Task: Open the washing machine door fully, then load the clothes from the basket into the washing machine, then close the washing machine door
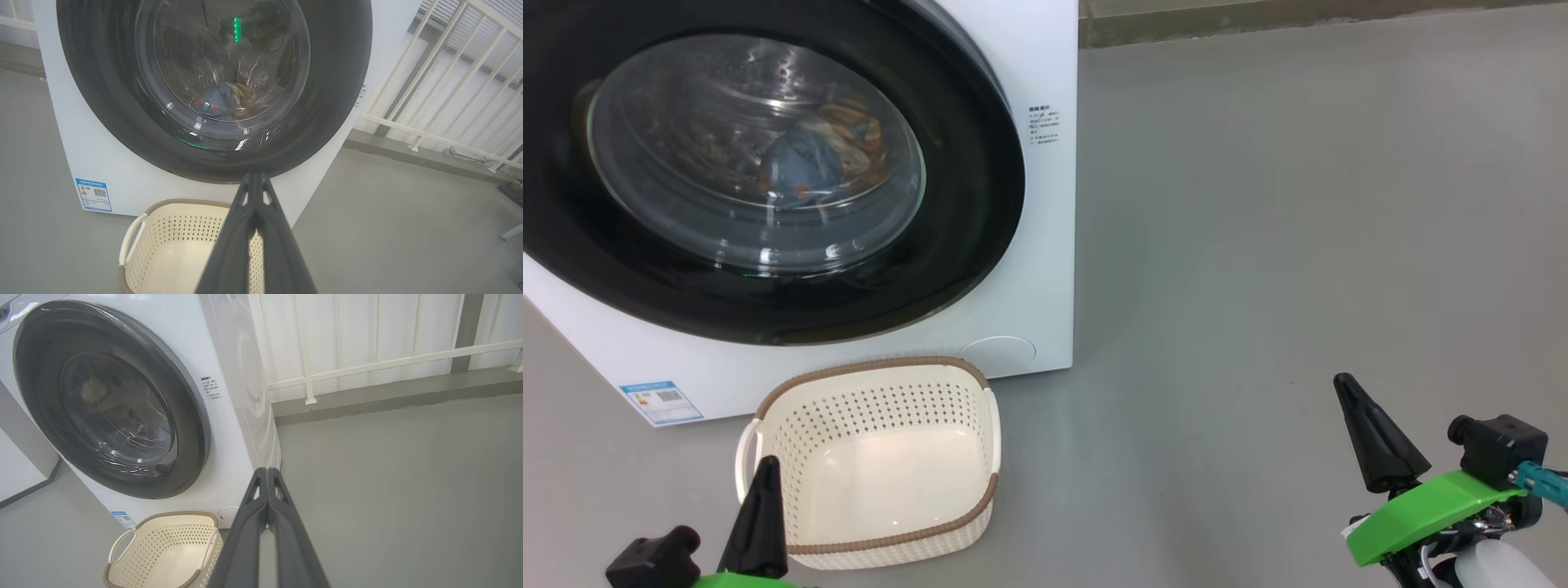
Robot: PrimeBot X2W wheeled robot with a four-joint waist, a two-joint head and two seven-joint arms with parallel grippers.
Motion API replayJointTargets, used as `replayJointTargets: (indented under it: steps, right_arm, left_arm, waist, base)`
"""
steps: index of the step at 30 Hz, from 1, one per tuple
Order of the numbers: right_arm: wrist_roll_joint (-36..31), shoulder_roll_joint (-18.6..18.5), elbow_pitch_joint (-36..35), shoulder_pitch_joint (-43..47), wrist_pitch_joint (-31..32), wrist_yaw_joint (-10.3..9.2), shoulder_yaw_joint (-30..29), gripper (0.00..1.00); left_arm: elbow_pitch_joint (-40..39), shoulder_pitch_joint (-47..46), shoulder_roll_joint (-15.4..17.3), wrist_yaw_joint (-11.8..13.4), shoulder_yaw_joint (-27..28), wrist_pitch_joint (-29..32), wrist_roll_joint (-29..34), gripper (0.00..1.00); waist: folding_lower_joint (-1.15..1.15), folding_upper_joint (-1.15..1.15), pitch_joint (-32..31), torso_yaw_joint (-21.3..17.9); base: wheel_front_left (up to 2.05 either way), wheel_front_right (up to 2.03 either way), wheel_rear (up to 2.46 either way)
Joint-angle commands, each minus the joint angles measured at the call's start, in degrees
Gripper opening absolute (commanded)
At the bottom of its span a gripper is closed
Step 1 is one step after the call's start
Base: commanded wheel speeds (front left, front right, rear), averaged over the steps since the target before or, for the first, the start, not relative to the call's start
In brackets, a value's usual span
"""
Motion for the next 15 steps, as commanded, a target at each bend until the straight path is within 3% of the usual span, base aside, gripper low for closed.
replayJointTargets:
  steps: [1,15]
  right_arm:
    - [2.2,-0.7,-1.5,-1.7,0.4,-0.01,-1.1,0.0]
    - [8.6,0.8,-1.7,-1.4,2.4,-0.03,-3.2,0.0]
  left_arm:
    - [-1.5,-1.4,0.5,-0.1,0.9,0.3,-1.5,0.0]
    - [-2.0,-1.5,0.0,-0.4,2.0,2.5,-8.4,0.0]
  waist:
    - [-0.04,0.0,0.0,0.1]
    - [-0.12,0.0,0.1,0.6]
  base:
    - [0.0,0.0,0.0]
    - [0.0,0.0,0.0]
